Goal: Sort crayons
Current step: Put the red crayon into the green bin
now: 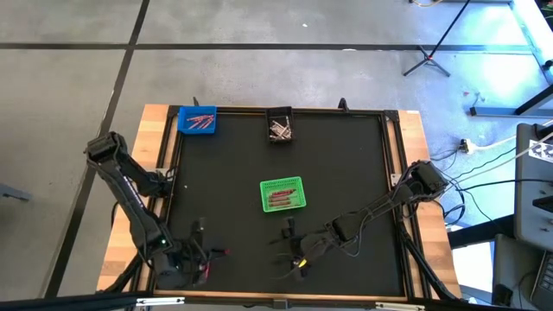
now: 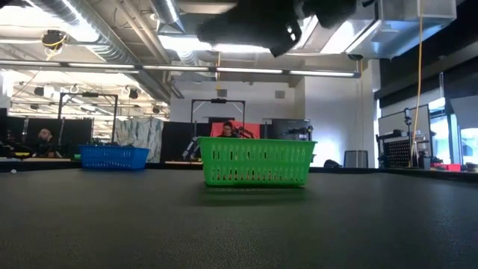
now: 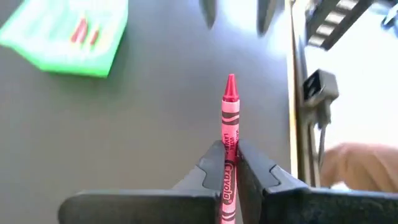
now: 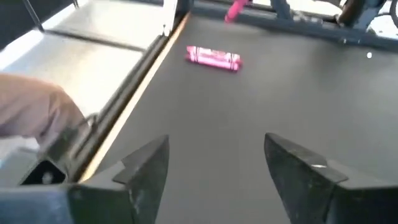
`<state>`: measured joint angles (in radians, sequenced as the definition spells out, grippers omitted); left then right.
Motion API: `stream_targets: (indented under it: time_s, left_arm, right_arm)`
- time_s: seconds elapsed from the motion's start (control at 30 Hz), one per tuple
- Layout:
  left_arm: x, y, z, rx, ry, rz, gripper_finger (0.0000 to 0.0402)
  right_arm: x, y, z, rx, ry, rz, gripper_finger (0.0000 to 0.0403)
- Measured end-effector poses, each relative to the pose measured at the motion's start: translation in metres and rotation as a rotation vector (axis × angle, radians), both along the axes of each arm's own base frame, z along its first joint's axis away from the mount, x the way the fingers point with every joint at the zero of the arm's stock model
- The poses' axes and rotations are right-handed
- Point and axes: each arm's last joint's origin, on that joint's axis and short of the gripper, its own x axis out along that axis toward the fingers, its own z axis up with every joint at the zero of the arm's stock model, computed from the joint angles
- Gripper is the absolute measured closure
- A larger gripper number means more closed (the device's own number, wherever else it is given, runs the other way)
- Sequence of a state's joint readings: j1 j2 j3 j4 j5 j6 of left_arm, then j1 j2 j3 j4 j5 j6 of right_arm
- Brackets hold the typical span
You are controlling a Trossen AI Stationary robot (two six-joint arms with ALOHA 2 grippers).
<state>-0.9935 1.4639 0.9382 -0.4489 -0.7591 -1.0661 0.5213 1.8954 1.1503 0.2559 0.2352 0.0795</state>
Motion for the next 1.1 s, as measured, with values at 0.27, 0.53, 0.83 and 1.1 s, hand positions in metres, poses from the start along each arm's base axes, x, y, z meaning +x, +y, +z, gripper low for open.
stream_targets:
  time_s: [0.27,0.53,0.83,1.1]
  left_arm:
    - [0.013,-0.003,0.003,0.162,-0.196,-0.024,0.0392]
    - [0.03,-0.005,0.016,0.287,-0.32,-0.052,0.0392]
    - [0.044,0.002,0.022,0.328,-0.349,-0.054,0.0392]
    - [0.044,0.001,0.022,0.316,-0.347,-0.071,0.0392]
  right_arm:
    - [0.016,0.009,-0.007,0.062,-0.205,0.022,0.0149]
    - [0.038,0.009,-0.012,0.12,-0.395,-0.005,0.0201]
    - [0.061,0.003,-0.002,0.127,-0.435,-0.059,0.0237]
    - [0.063,-0.001,-0.002,0.101,-0.448,-0.097,0.0249]
